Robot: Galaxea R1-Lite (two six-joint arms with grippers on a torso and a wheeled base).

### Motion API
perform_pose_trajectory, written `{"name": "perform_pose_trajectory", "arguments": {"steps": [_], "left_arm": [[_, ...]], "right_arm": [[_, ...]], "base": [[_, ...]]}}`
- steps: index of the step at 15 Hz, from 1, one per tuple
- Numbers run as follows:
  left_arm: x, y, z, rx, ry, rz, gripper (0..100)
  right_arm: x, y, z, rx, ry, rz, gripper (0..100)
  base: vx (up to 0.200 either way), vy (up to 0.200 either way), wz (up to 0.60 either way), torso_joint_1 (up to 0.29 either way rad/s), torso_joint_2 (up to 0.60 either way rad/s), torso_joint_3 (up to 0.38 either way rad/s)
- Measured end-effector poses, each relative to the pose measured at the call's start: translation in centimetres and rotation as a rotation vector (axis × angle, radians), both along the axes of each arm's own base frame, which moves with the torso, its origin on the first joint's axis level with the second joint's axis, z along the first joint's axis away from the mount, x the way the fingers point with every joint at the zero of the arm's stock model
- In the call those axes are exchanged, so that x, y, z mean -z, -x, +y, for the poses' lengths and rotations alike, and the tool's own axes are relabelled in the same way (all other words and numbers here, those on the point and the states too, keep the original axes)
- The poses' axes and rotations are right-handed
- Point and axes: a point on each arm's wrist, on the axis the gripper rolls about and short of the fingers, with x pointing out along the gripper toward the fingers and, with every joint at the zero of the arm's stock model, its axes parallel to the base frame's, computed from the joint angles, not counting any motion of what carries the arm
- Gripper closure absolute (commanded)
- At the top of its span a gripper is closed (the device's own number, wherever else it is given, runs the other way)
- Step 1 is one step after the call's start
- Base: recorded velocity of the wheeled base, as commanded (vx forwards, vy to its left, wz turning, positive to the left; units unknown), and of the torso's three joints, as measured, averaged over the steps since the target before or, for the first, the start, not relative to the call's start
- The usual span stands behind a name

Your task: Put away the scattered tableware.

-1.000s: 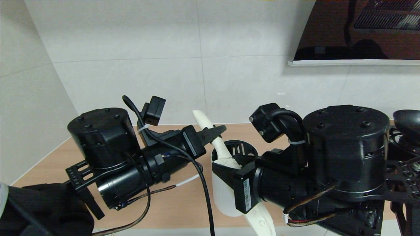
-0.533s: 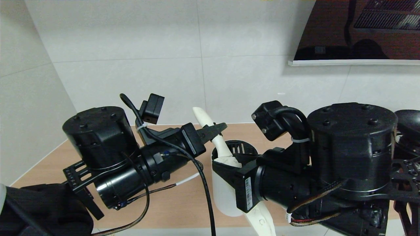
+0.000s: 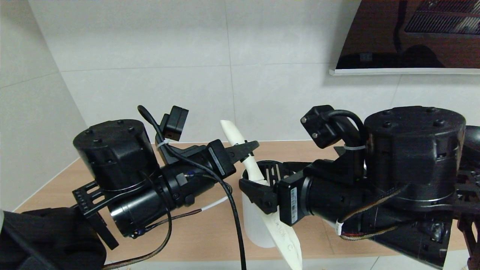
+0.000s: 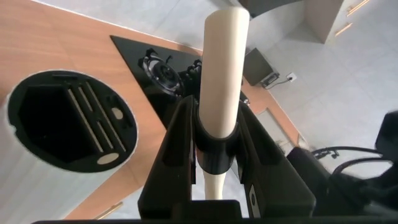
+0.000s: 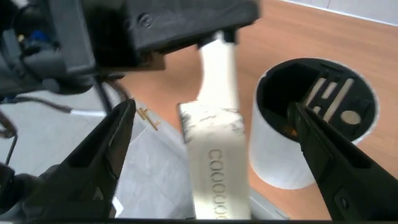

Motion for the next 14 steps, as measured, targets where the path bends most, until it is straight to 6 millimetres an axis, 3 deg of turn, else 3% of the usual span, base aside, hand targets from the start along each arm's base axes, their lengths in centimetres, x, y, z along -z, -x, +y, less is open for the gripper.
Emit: {"name": "perform_pose_trajectory", "arguments": {"steps": [9, 14], "left_arm": [[-3.3, -0.9, 0.6, -0.24, -0.106, 0.039, 100], [-7.3, 0.1, 1.9, -0.356, -0.169, 0.06, 100]], "right_arm": [[-3.0, -3.9, -6.8, 0.254, -0.065, -0.072, 0], [-3.1, -4.3, -7.4, 0.275, -0.055, -0.081, 0]], "base": [[0.0, 0.0, 0.0, 0.0, 0.0, 0.0], [0.0, 0.0, 0.0, 0.0, 0.0, 0.0]]}}
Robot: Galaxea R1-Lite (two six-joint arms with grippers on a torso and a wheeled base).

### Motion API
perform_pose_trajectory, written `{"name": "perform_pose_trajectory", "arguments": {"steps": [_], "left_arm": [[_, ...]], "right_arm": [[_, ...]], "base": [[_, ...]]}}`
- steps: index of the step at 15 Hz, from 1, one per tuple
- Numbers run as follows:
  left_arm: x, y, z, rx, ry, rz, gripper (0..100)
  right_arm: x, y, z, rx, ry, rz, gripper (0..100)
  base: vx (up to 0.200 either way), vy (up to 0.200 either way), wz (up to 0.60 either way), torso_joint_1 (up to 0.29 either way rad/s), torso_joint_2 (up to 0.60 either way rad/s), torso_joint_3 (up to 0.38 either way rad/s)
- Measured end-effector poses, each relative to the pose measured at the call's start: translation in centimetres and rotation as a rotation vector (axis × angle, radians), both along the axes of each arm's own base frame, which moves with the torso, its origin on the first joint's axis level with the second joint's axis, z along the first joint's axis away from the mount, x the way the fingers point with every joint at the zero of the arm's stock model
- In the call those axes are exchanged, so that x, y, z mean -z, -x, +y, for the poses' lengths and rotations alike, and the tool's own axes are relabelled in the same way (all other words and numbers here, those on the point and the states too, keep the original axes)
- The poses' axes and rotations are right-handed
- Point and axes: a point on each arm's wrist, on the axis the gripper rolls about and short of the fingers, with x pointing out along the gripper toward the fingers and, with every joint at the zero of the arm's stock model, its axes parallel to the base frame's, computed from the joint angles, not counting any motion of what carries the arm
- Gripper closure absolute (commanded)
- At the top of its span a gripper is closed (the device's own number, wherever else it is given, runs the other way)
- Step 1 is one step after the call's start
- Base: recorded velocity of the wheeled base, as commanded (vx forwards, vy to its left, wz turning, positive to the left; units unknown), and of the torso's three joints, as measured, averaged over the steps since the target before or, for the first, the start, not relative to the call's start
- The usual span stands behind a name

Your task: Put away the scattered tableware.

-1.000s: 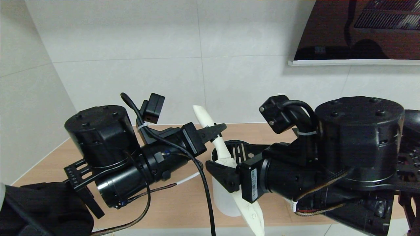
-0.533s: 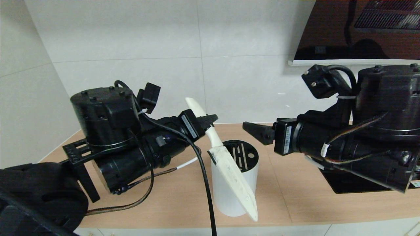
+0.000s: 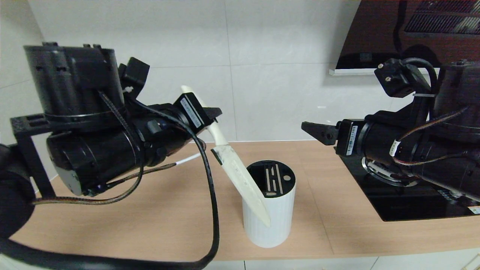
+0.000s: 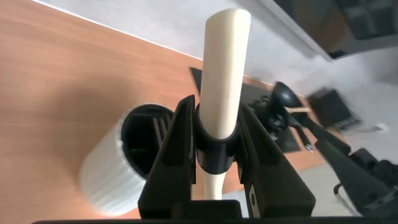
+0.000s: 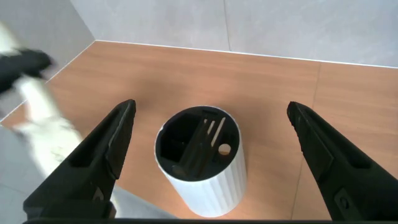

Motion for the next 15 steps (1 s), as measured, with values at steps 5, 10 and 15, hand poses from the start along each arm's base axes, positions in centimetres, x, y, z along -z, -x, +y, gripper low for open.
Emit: {"name": "perform_pose_trajectory", "arguments": {"steps": [5, 10, 15], "left_arm": [[-1.6, -0.7, -1.8, -0.113, -0.207, -0.14, 100], [-0.9, -3.3, -4.3, -0.328, -0.271, -0.289, 100], [1.4, -2.3, -6.6, -0.433, -0.378, -0.441, 100]], "right_arm": [[0.3, -0.6, -0.2, 0.019, 0.015, 0.005, 0], [0.8, -1.0, 0.0, 0.026, 0.026, 0.017, 0], [1.0, -1.2, 0.1, 0.028, 0.03, 0.023, 0]], "base": [[0.0, 0.0, 0.0, 0.0, 0.0, 0.0], [0.0, 0.0, 0.0, 0.0, 0.0, 0.0], [0.0, 0.0, 0.0, 0.0, 0.0, 0.0]]}}
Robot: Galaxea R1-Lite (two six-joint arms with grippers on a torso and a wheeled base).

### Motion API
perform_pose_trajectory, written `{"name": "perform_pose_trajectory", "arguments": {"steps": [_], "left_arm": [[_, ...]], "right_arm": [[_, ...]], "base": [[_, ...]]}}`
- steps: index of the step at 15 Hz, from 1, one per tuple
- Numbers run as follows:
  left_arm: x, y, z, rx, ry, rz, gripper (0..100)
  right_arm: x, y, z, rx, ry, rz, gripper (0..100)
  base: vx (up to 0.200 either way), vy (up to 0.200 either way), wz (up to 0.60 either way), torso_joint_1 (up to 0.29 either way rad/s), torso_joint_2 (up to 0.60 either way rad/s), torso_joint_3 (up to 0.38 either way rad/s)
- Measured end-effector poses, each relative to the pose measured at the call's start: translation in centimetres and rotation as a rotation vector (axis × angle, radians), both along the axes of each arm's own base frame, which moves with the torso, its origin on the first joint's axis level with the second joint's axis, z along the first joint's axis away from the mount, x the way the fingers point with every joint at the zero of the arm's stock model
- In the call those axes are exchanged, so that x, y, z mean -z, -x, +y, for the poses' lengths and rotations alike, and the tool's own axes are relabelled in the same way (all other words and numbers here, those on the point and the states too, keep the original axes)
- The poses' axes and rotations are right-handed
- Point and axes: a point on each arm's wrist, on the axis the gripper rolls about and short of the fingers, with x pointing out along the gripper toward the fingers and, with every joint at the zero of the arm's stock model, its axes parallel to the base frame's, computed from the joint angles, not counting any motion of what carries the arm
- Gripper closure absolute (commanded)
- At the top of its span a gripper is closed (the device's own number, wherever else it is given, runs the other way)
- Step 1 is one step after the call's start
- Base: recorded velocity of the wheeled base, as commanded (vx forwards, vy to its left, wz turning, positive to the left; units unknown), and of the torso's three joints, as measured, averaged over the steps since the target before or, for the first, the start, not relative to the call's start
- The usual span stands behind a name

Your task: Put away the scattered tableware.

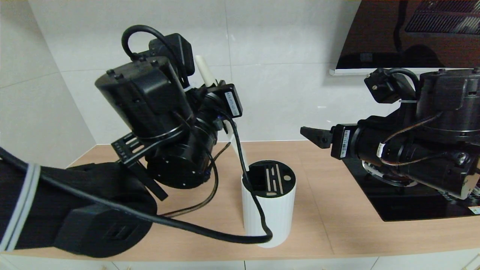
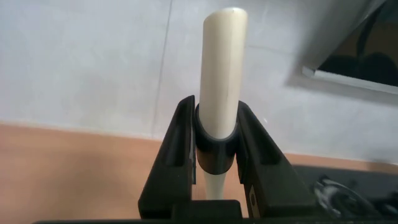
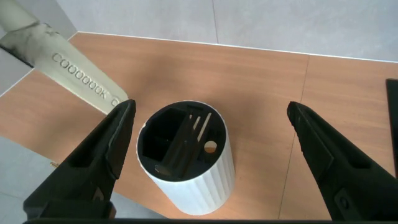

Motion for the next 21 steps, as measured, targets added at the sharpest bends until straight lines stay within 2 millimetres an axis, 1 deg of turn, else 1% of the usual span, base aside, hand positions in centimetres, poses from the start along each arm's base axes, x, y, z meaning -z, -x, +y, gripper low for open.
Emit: {"name": "perform_pose_trajectory", "arguments": {"steps": [2, 7, 12, 21], "left_arm": [[0.9, 0.5, -1.1, 0.004, -0.014, -0.012, 100], [2.2, 1.0, -2.2, 0.034, -0.049, 0.008, 100], [3.6, 0.3, -3.1, 0.036, -0.055, -0.002, 100], [6.3, -0.8, -4.3, 0.037, -0.092, 0.03, 100]], "right_arm": [[0.0, -0.1, -0.1, 0.004, 0.0, 0.0, 0], [0.1, -0.1, -0.1, 0.005, 0.001, 0.001, 0], [0.1, -0.1, -0.1, 0.004, 0.003, 0.003, 0], [0.3, -0.1, -0.1, 0.005, 0.006, 0.008, 0]], "base": [[0.0, 0.0, 0.0, 0.0, 0.0, 0.0], [0.0, 0.0, 0.0, 0.0, 0.0, 0.0], [0.0, 0.0, 0.0, 0.0, 0.0, 0.0], [0.0, 0.0, 0.0, 0.0, 0.0, 0.0]]}}
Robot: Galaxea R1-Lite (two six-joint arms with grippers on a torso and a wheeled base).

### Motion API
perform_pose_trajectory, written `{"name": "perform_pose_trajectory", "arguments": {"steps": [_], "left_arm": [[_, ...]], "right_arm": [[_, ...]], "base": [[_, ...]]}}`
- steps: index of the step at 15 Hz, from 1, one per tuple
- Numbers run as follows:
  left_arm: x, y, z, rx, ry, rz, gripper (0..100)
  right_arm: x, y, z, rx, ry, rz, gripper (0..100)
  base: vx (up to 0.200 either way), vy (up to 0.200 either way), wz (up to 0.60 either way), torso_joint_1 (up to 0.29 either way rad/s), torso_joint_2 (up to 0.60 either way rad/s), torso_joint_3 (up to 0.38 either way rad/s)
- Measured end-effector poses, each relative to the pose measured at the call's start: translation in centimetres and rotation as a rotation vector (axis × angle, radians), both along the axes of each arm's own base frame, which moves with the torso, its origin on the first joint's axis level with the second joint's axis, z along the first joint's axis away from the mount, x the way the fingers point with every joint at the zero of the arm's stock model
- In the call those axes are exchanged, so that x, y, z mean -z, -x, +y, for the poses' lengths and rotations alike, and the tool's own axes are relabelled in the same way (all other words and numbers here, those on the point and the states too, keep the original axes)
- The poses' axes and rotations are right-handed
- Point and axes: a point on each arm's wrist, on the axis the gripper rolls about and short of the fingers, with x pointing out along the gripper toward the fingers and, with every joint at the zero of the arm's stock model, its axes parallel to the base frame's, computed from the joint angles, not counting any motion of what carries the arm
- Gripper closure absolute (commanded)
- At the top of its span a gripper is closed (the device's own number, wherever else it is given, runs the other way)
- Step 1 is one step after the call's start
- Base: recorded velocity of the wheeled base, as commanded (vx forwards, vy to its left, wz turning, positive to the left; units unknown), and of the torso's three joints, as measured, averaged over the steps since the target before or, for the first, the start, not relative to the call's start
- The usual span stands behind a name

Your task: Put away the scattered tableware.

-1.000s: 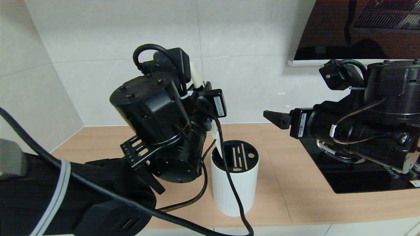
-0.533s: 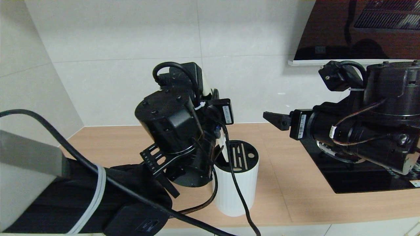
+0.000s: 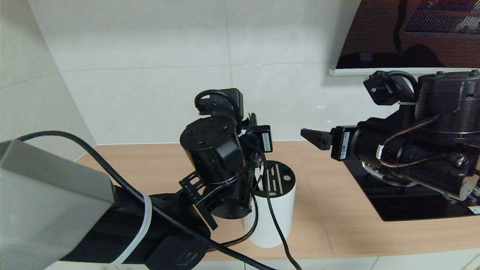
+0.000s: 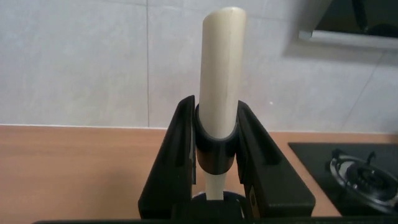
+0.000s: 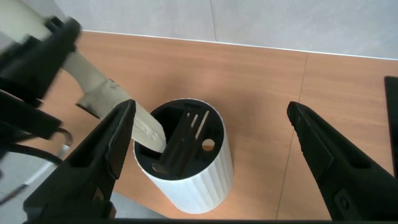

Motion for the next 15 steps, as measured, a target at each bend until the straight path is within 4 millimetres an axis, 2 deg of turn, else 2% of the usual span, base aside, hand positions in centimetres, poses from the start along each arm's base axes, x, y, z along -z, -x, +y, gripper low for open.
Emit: {"name": "perform_pose_trajectory", "arguments": {"steps": [15], "left_arm": [[7.0, -1.9, -2.2, 0.001, -0.103, 0.086, 100]], "right_arm": [[0.3, -0.1, 0.1, 0.0, 0.008, 0.009, 0]], "base": [[0.0, 0.0, 0.0, 0.0, 0.0, 0.0]]}}
